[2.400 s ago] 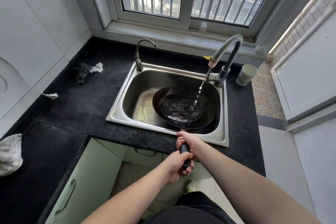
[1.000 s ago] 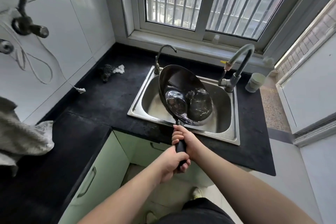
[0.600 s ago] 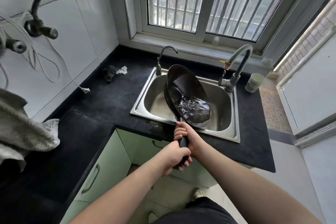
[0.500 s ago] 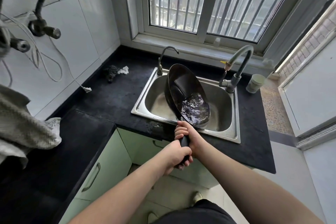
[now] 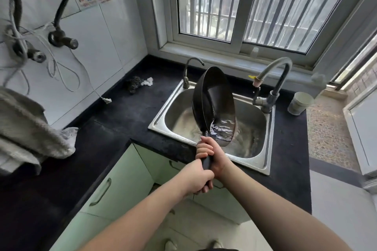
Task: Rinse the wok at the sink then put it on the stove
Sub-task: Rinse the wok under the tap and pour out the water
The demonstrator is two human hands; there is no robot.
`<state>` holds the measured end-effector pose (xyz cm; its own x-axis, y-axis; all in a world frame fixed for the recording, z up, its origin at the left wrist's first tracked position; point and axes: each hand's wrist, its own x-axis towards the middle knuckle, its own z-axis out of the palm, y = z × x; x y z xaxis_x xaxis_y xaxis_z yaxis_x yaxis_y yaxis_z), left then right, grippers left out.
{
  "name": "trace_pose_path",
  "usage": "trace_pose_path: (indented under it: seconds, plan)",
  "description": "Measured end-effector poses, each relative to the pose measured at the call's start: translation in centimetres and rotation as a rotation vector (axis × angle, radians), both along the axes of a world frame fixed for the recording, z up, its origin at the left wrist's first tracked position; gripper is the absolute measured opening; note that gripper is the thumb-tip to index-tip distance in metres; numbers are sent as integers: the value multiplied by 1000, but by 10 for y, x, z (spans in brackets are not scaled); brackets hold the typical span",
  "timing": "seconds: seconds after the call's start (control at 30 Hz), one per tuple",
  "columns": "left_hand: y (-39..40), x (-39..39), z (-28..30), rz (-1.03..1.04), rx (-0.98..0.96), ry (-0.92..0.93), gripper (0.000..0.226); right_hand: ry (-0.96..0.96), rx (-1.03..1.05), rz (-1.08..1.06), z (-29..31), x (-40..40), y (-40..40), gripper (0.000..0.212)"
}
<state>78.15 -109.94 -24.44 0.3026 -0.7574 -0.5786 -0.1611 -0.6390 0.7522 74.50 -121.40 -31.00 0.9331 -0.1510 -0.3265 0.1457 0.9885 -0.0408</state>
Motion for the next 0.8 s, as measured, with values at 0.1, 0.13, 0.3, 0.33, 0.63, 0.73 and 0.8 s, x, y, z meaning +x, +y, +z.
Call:
trace_pose_path:
  seconds: [0.1, 0.13, 0.3, 0.33, 0.63, 0.73, 0.8]
  plan:
    - [-8, -9, 4, -4, -14, -64, 15, -46, -6, 27, 8, -6, -9, 44]
    - [-10, -11, 6, -10, -18, -87, 13, -51, -8, 37, 10, -8, -12, 43]
    - [-14, -16, 7, -55, -37, -176, 9, 20, -65, 74, 22, -14, -18, 43]
    - [-14, -18, 7, -51, -45, -196, 9, 31, -85, 76, 24, -15, -19, 44]
    - [-16, -9, 20, 39, -55, -311, 9, 235, -305, 109, 50, -3, -27, 45]
    - [-11, -7, 23, 8, -2, -378, 8, 464, -467, 176, 64, 0, -29, 35]
    - [-10, -12, 23, -52, 78, -507, 16, 603, -450, 164, 63, 4, -28, 31]
